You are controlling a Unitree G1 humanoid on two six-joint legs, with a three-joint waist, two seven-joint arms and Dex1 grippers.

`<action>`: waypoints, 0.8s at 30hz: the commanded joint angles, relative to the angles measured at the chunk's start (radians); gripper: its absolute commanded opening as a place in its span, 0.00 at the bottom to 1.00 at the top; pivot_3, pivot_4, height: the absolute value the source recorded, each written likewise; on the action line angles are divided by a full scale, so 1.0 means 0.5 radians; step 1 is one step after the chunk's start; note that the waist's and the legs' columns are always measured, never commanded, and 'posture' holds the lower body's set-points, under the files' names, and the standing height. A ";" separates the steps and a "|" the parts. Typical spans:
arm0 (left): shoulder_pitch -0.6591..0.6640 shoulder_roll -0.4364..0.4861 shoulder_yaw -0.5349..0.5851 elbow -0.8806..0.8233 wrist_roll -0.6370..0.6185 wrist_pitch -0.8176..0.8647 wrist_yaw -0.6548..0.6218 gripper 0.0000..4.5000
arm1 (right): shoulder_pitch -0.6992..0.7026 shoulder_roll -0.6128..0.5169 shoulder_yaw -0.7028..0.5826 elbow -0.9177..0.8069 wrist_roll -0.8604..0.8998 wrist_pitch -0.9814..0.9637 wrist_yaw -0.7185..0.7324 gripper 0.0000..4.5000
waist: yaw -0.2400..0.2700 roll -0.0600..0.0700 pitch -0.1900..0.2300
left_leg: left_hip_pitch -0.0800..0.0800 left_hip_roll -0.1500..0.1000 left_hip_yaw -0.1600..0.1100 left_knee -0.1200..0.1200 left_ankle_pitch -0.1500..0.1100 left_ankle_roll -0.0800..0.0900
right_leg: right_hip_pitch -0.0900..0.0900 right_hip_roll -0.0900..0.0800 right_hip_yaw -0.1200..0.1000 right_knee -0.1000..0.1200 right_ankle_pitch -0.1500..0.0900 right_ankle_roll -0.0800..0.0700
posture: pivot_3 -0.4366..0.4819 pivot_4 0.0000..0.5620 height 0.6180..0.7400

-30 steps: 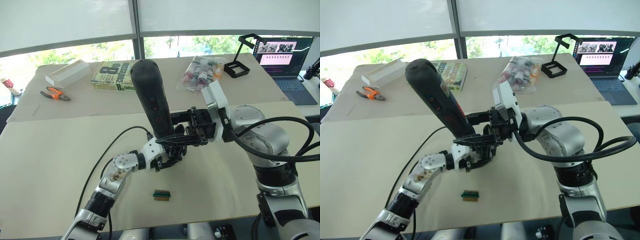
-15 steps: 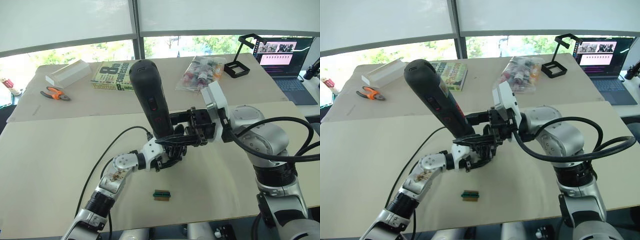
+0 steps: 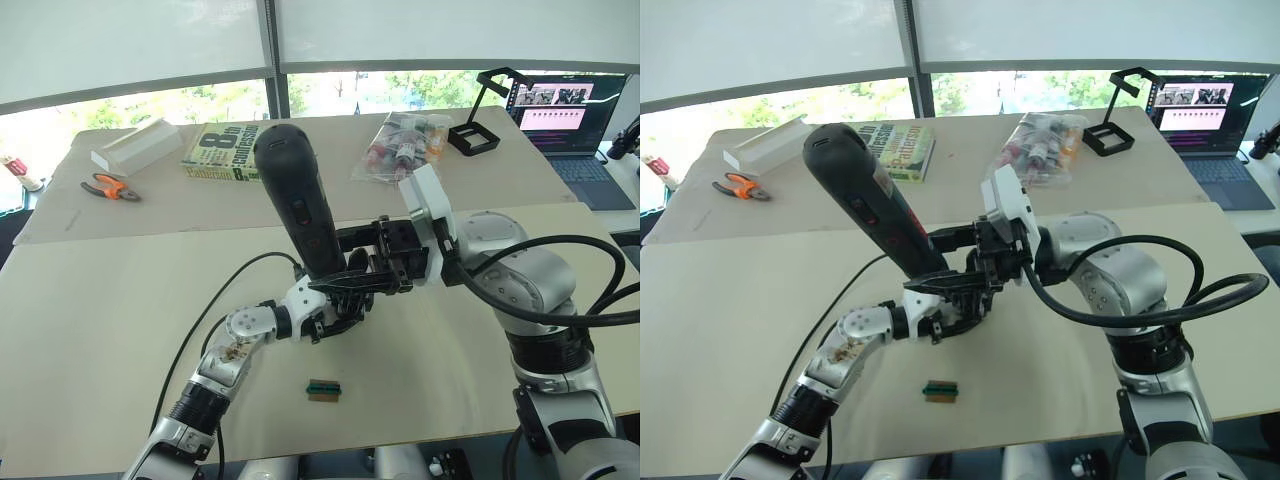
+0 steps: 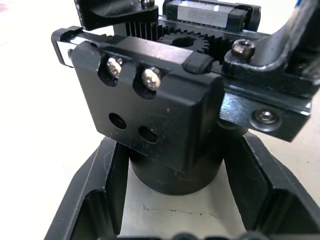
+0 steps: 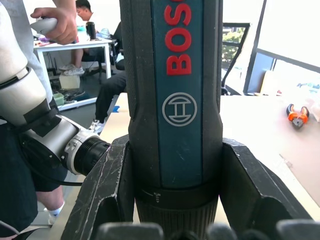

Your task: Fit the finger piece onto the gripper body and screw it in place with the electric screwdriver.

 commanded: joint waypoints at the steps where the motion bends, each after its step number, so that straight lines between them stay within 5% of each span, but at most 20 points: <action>1: -0.033 -0.015 0.010 -0.082 -0.026 -0.020 -0.002 0.51 | 0.005 -0.001 -0.019 -0.061 0.012 -0.056 0.019 0.43 | 0.000 0.000 0.000 | 0.000 0.000 0.000 0.000 0.000 0.000 | 0.000 0.000 0.000 0.000 0.000 0.000 | 0.48 0.27 0.98; 24: -0.049 -0.021 0.011 -0.066 -0.020 -0.034 -0.003 0.51 | 0.138 -0.009 -0.041 0.167 -0.055 -0.060 -0.061 0.43 | 0.000 -0.001 0.000 | 0.002 0.000 0.000 0.000 0.000 0.000 | 0.002 0.000 0.001 0.000 0.000 0.000 | 0.48 0.27 0.98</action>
